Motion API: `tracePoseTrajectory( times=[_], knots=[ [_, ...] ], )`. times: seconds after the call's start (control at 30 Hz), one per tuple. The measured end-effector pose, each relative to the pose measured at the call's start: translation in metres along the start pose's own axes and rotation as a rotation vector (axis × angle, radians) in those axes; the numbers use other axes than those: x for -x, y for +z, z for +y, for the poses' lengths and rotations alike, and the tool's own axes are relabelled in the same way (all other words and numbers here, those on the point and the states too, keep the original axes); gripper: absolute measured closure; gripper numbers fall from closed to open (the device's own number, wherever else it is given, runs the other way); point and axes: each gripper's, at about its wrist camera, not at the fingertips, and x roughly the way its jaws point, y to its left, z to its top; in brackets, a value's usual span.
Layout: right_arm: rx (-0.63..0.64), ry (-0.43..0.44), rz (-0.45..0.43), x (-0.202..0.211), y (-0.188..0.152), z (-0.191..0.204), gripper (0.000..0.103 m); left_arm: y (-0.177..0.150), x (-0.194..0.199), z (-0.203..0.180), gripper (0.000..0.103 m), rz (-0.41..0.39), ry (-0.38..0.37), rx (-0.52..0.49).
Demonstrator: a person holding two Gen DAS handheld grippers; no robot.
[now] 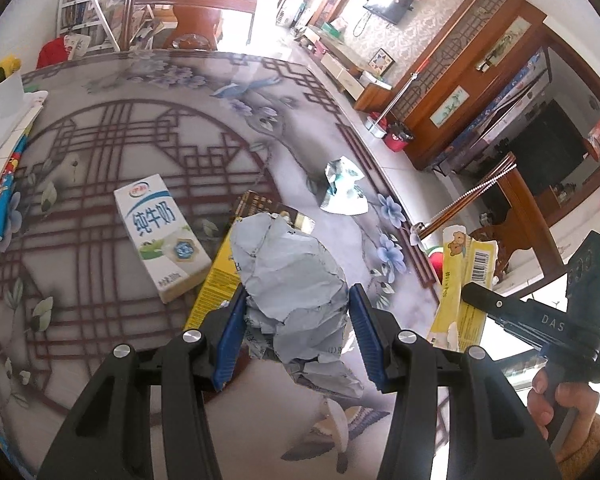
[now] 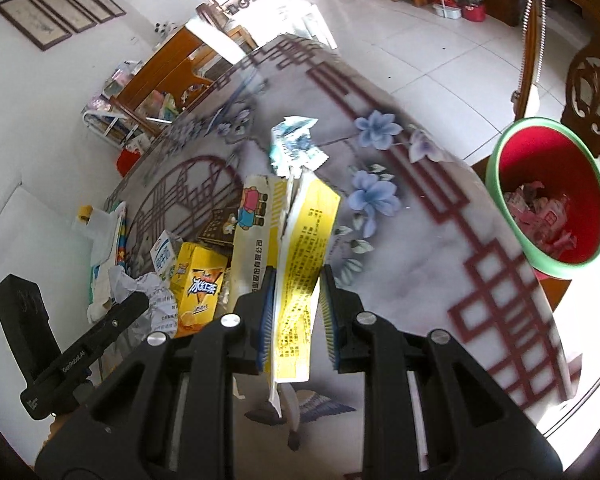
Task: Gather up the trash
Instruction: 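Carry the crumpled paper and yellow wrappers over the red bin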
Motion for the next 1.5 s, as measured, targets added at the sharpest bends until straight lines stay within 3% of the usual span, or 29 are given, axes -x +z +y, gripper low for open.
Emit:
tracePoseTrajectory(
  times=[0.97, 1.5],
  knots=[
    [-0.127, -0.038, -0.013, 0.023, 0.009, -0.090, 0.081, -0.007, -0.047, -0.074, 0.055, 0.093, -0.029, -0.089],
    [-0.203, -0.078, -0.048, 0.052, 0.019, -0.152, 0.081, -0.011, -0.082, -0.135, 0.055, 0.143, -0.073, -0.155]
  ],
)
